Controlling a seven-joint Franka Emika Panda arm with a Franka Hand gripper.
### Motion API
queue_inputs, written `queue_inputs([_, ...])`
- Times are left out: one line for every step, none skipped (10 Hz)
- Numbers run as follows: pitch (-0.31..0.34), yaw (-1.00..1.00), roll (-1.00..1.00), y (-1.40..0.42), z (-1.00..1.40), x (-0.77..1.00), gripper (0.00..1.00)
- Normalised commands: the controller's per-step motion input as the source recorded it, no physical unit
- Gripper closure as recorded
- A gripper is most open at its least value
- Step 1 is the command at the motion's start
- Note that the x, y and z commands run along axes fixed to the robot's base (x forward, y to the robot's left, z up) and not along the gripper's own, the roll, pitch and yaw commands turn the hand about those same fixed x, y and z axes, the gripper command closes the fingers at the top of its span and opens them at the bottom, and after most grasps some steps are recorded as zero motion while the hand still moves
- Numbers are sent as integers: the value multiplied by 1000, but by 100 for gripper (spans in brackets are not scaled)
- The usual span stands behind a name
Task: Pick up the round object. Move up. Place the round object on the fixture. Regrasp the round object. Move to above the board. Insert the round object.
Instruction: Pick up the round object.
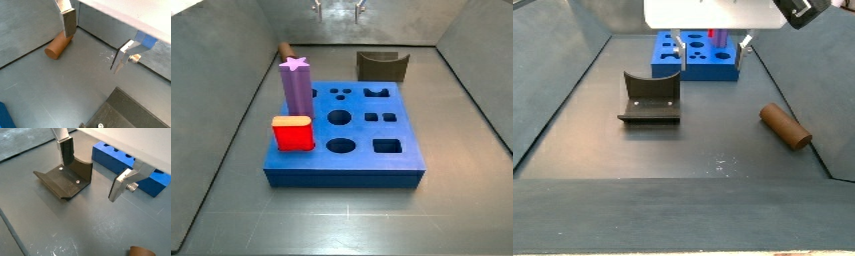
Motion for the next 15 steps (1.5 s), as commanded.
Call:
queue_inputs([0,0,0,14,-46,11,0])
queue_inputs([-71,69,257,74,-394,-94,0])
queue_inputs([-280,269,69,43,-551,-700,0])
queue_inputs([-311,243,3,60,-589,-840,0])
queue_inputs([-289,211,0,120,-589,-849,0])
queue_inputs([-291,226,3,83,-546,-860,0])
queue_inputs([-254,229,69,123,-486,-829,0])
queue_inputs([-163,214,23,86,-423,-783,0])
queue_inputs([-117,217,0,43,-371,-777,0])
queue_inputs([-91,209,0,0,-303,-720,0])
queue_inputs([-71,217,-3,0,-171,-466,0])
queue_inputs([-86,203,0,86,-194,-183,0])
queue_inputs([-83,243,0,97,-263,-34,0])
queue_inputs([-57,229,46,120,-260,0,0])
queue_inputs([-40,200,86,29,-297,0,0])
